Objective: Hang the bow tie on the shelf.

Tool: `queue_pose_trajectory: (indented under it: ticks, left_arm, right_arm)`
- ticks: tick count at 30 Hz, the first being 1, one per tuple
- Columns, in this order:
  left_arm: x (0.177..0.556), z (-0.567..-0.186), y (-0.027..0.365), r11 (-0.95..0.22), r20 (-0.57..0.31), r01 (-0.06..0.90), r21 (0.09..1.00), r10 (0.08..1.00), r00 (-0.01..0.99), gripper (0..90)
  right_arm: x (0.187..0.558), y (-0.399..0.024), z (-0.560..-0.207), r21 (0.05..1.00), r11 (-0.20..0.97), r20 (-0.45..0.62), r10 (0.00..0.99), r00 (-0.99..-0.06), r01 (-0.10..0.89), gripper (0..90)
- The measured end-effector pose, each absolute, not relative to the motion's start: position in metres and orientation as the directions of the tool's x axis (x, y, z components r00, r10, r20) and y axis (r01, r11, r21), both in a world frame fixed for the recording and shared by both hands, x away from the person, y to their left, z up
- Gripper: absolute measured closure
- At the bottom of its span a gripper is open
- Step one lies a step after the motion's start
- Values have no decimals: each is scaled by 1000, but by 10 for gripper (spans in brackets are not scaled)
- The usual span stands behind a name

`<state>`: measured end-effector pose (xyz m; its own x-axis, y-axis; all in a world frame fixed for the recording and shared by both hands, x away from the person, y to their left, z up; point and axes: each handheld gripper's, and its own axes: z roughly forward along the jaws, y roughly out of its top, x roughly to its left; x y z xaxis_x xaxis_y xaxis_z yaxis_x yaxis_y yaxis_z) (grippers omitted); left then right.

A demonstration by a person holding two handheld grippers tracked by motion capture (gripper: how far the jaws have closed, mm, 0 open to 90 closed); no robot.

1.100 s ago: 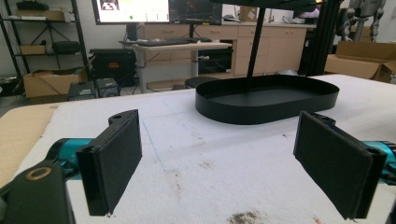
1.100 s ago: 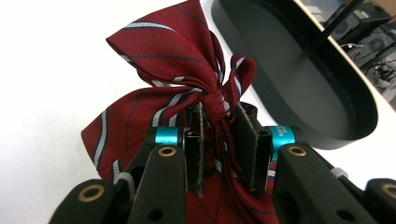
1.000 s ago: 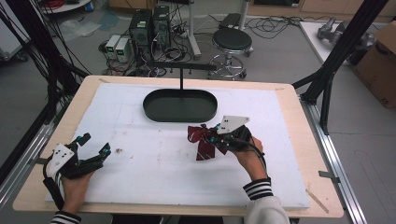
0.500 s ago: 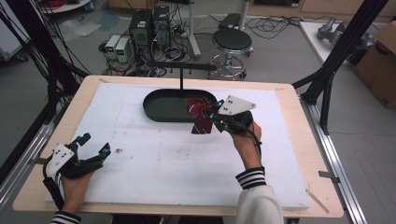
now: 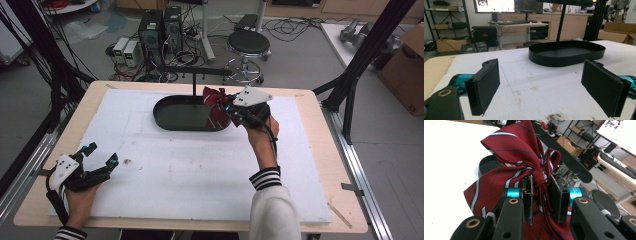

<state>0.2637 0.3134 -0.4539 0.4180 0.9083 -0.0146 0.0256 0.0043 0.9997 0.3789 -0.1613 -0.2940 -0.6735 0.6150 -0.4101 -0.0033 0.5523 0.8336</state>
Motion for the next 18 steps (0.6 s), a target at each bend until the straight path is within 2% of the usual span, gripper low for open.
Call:
queue_pose_trajectory:
  ticks: [18]
  left_arm:
    - [263, -454, 313, -4, -6, 24, 1000, 908, 419, 155]
  right_arm:
    - [416, -171, -283, 844, 535, -402, 665, -630, 26, 738]
